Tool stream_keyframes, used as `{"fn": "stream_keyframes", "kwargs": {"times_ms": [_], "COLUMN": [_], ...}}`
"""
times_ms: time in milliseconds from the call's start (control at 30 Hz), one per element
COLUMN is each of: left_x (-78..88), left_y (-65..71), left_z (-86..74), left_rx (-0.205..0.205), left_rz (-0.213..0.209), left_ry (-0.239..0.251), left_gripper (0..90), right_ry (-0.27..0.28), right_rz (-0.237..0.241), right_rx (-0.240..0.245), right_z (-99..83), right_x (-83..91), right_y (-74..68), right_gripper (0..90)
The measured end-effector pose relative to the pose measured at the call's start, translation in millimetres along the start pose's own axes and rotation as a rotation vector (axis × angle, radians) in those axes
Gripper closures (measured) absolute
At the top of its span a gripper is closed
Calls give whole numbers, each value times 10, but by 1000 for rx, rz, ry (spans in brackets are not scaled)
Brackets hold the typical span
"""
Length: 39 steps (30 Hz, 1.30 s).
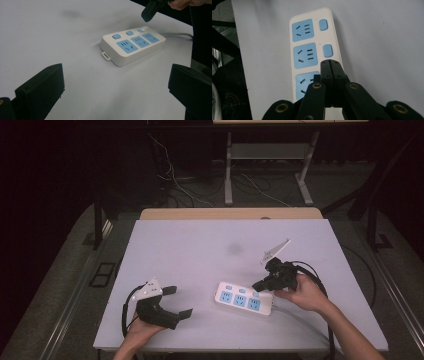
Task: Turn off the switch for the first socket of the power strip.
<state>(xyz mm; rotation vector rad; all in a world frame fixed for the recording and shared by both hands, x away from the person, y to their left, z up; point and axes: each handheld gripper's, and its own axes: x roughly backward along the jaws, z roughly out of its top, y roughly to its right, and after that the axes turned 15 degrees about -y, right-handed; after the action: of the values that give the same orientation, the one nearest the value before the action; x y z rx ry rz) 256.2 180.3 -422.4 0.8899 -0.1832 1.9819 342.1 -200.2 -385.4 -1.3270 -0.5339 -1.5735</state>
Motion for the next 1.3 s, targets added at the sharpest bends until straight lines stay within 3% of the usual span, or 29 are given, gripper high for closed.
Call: {"fn": "stream_keyframes", "kwargs": {"times_ms": [1000, 1300], "left_x": [-7, -12], "left_y": [-15, -8], "left_z": [-5, -5], "left_rx": [4, 4], "left_rz": [3, 6], "left_ry": [-7, -14], "left_gripper": [0, 0], "right_ry": [-70, -65], "right_rz": [-10, -61], "right_rx": [37, 59], "right_z": [36, 21], "right_x": [-217, -221], "right_y": [52, -12], "right_gripper": [897, 900]}}
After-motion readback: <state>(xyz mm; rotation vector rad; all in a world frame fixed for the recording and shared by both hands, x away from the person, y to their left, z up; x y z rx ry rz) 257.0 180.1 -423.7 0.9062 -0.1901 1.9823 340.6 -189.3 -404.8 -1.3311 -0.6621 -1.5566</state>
